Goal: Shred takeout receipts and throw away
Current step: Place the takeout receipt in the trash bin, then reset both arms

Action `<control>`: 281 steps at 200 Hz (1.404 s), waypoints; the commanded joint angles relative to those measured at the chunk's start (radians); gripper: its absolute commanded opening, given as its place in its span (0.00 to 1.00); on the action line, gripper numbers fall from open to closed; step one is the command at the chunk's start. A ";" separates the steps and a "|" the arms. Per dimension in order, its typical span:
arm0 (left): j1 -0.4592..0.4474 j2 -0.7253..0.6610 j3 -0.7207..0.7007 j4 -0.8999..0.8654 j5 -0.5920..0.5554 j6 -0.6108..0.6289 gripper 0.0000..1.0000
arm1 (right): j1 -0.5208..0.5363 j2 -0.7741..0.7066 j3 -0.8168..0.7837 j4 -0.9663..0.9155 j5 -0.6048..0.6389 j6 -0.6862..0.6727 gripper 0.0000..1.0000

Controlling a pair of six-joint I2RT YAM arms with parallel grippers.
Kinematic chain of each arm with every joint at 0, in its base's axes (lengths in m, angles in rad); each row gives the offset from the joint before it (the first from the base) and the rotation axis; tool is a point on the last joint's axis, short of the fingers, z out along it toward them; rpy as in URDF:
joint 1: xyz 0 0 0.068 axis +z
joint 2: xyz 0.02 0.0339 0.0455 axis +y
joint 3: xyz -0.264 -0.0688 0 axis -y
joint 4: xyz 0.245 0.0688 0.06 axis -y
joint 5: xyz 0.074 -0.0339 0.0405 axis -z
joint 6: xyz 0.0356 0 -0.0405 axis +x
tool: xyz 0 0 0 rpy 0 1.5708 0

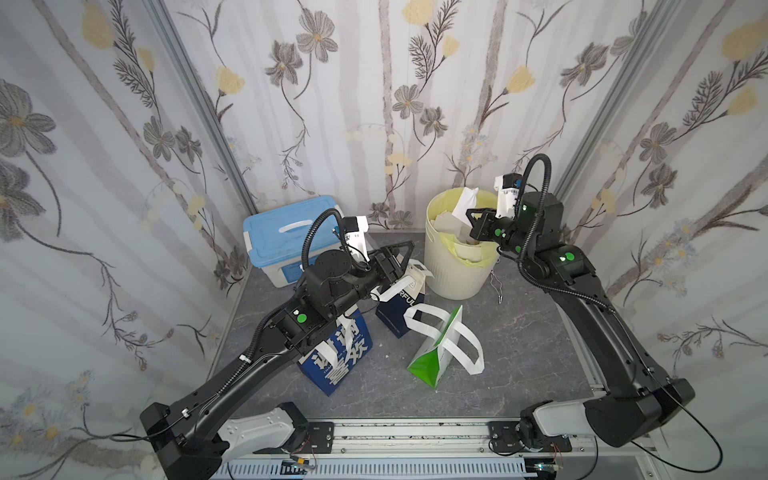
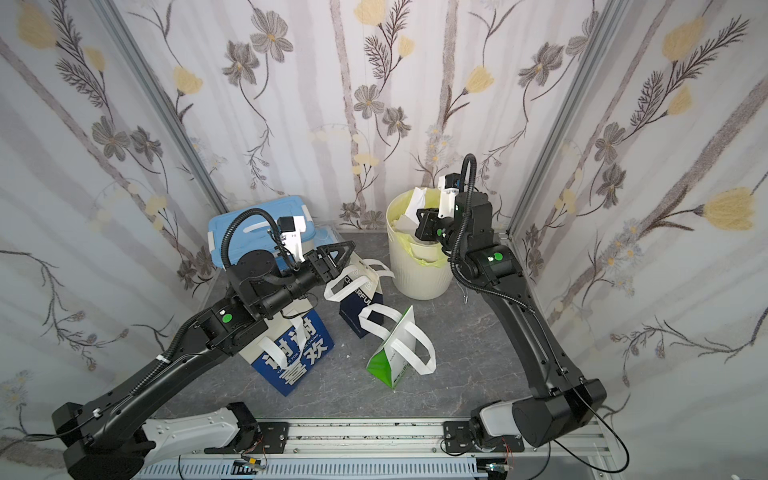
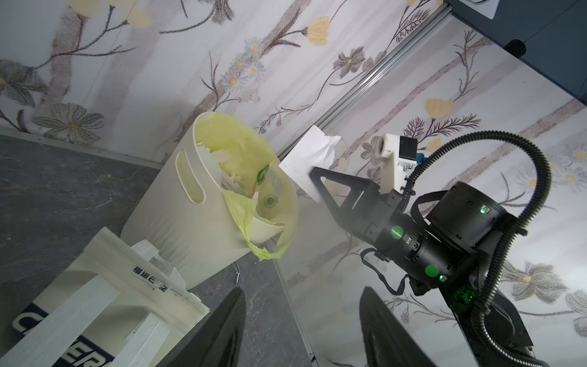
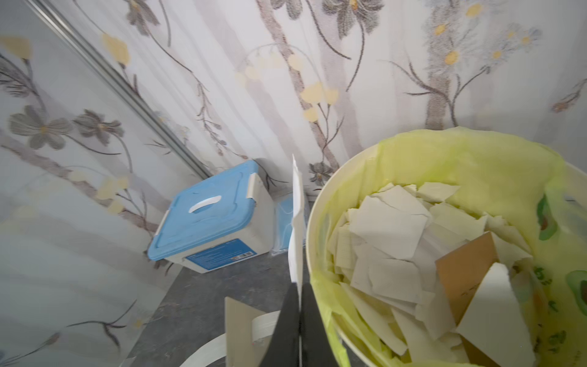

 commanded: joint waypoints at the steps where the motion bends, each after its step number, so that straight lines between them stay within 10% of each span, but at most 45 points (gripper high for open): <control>1: 0.007 -0.031 -0.008 -0.042 -0.052 0.031 0.60 | -0.017 0.111 0.093 -0.096 0.180 -0.082 0.15; 53: 0.081 -0.102 0.010 -0.235 -0.122 0.024 0.60 | -0.024 0.260 0.307 -0.238 0.298 -0.113 0.44; 109: 0.310 -0.134 0.026 -0.450 -0.122 0.077 0.60 | -0.031 0.069 0.268 -0.254 0.386 -0.171 0.58; 189: 0.669 -0.264 -0.217 -0.516 -0.440 0.266 0.68 | -0.164 -0.708 -0.733 0.074 0.608 -0.084 0.73; 281: 0.845 -0.305 -0.709 -0.027 -0.253 0.526 0.77 | -0.292 -0.619 -1.349 0.771 0.439 -0.242 0.89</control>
